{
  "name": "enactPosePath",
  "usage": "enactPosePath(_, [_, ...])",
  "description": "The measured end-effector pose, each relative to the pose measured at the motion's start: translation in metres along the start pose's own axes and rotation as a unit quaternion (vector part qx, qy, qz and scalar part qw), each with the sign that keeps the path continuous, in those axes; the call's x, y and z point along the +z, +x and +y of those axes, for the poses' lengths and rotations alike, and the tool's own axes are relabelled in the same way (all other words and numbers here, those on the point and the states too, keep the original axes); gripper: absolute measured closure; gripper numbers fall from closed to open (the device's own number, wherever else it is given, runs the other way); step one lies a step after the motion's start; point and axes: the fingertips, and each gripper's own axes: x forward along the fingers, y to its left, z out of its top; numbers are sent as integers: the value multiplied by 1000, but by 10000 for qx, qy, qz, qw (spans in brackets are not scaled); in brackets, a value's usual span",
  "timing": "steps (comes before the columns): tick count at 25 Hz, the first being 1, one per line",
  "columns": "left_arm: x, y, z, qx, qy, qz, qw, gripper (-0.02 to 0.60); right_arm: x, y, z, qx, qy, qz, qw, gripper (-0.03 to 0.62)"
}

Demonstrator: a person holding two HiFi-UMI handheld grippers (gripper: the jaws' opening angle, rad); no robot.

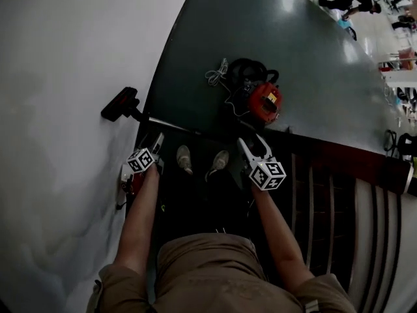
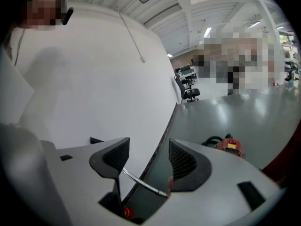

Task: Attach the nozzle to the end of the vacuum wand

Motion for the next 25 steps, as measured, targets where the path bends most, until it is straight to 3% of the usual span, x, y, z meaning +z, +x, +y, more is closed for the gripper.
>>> enactPosePath(3, [9, -46, -39, 83, 34, 2, 10000, 259, 62, -28, 11, 3, 100, -546, 9985, 324])
enactPosePath(6, [43, -78, -109, -316, 521, -295, 9977, 259, 141, -70, 20, -16, 81, -1288, 9916, 324])
enactPosePath(9, [100, -102, -213, -1053, 1064, -618, 9868, 259, 212, -114, 35, 123, -76, -1933, 9810, 324])
enactPosePath(13, [148, -120, -324, -1777, 1586, -901, 9670, 262, 268, -177, 53, 619, -89, -2553, 9648, 326])
enactPosePath(16, [166, -140, -413, -2313, 1888, -1241, 9463, 264, 291, -231, 52, 810, -231, -2820, 9557, 328])
enactPosePath(20, [178, -179, -522, -2873, 2524, -1527, 9113, 264, 309, -308, 49, 936, -460, -3050, 9466, 347])
enactPosePath(25, [149, -236, -639, -3607, 3320, -1796, 8529, 264, 309, -431, 33, 1095, -664, -3459, 9295, 396])
